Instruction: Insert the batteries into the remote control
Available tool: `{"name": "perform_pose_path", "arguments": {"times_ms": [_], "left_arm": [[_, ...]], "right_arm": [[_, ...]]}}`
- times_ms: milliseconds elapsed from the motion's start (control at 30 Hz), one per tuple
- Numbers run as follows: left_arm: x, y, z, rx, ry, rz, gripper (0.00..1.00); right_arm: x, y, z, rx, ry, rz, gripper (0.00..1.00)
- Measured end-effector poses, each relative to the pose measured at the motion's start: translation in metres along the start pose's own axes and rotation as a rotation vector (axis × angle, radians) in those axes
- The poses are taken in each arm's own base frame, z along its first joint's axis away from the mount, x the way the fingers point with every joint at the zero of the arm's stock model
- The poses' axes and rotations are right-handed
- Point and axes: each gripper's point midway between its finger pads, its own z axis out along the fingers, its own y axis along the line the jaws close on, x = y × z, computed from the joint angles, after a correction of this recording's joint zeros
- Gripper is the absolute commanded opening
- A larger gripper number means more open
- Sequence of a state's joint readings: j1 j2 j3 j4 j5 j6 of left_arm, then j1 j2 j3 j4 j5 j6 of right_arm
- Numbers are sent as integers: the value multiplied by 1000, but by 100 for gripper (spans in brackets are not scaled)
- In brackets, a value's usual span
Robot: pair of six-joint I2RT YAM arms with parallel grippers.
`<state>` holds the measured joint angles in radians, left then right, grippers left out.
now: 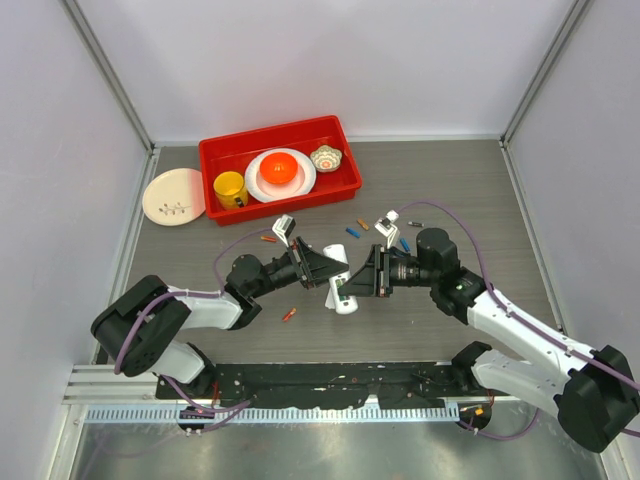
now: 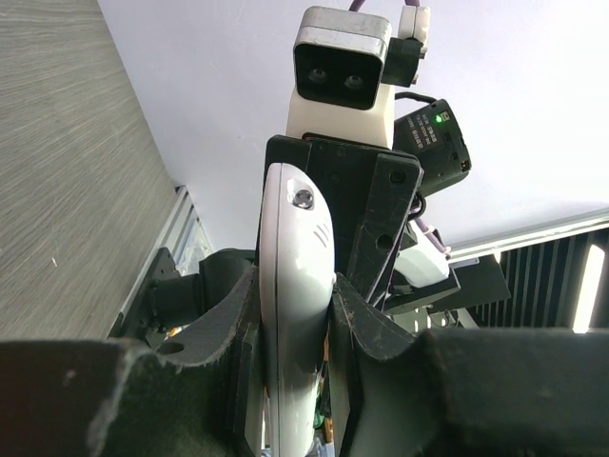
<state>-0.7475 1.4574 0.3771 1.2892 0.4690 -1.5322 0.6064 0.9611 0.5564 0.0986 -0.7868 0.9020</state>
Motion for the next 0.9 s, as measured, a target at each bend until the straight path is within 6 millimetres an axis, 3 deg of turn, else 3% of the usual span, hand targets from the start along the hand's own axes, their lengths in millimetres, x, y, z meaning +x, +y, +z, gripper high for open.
{"name": "perform_pose_path", "arguments": {"times_ms": [433, 533, 567, 667, 800, 900], "left_arm": [[-2, 2, 0, -8, -8, 9, 0], [-3, 3, 0, -10, -10, 15, 0], [-3, 3, 0, -11, -12, 16, 0], [-3, 3, 0, -11, -15, 11, 0], [-3, 1, 0, -5, -15, 14, 0], [-5, 2, 0, -6, -21, 17, 0]], "right_arm": [[0, -5, 4, 22, -6, 0, 31], [0, -5, 5, 26, -6, 1, 43], [-1, -5, 6, 26, -7, 0, 51], [-1, -6, 7, 34, -11, -11, 60], [-5, -5, 4, 49, -16, -17, 63], [-19, 4, -5, 58, -52, -50, 64]]}}
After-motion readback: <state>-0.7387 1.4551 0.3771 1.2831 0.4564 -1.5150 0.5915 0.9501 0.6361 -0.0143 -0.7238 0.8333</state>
